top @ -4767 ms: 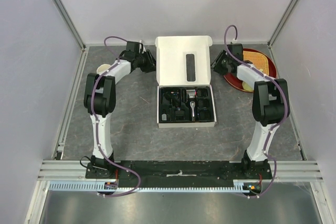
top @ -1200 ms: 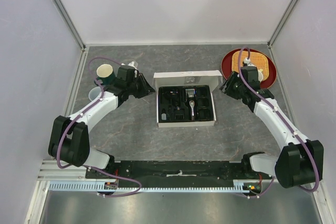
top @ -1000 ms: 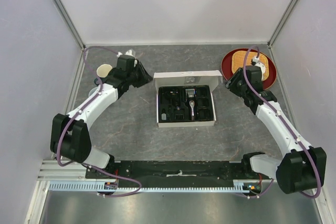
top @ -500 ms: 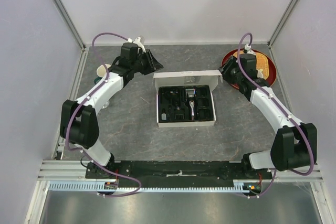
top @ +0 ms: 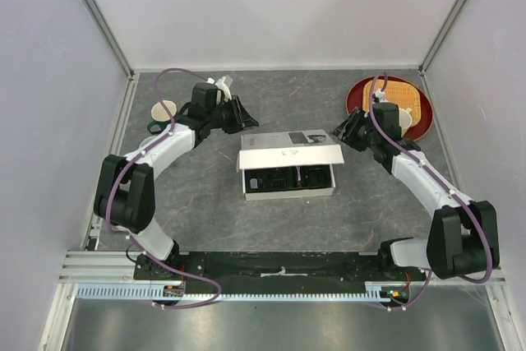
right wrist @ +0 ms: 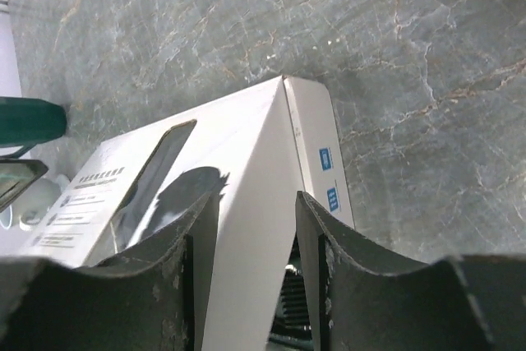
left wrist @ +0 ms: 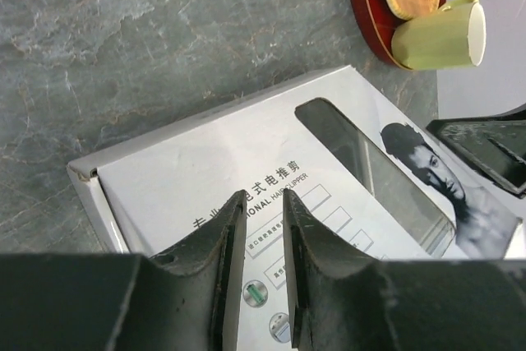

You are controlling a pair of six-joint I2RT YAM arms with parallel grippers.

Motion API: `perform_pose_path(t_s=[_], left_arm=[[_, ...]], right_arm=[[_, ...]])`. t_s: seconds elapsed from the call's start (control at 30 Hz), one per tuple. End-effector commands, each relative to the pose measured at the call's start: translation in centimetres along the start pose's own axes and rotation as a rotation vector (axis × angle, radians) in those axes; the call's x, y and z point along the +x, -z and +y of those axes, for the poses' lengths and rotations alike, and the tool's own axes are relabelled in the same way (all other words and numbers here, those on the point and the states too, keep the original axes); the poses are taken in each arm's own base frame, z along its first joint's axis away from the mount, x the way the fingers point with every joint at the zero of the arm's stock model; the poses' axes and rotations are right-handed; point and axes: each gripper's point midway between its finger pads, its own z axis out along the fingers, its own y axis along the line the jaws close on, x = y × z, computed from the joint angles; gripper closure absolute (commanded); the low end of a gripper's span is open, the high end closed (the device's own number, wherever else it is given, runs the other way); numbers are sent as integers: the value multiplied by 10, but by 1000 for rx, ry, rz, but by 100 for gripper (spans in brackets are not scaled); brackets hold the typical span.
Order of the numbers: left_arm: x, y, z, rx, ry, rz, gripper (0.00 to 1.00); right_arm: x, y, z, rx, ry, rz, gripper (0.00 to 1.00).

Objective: Sort the hair-cutting tools

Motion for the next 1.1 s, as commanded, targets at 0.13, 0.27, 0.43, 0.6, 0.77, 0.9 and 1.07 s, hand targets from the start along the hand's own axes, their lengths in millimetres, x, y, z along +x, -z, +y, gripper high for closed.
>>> perform_pose_path(t_s=[0.13, 0.27, 0.43, 0.6, 0.77, 0.9, 1.07], left_arm=[[0, 16, -15, 61, -25, -31, 70], [2, 26, -8, -1, -10, -55, 68], [10, 43, -8, -17, 0, -70, 63], [33, 53, 6, -54, 37, -58, 56], [59, 46, 25, -69, 105, -28, 48], [67, 34, 27, -34, 113, -24, 43], [72, 21, 36, -40, 122, -5, 42]], right_arm=[[-17, 31, 12, -8, 33, -92, 50], [-20, 45, 13, 8, 43, -102, 47], [-7, 53, 14, -11, 64, -49, 33], [17, 52, 0, -7, 60, 7, 18], [37, 42, -1, -57, 36, 64, 5], [52, 26, 5, -130, -12, 135, 2], [66, 3, -2, -146, -43, 186, 2]])
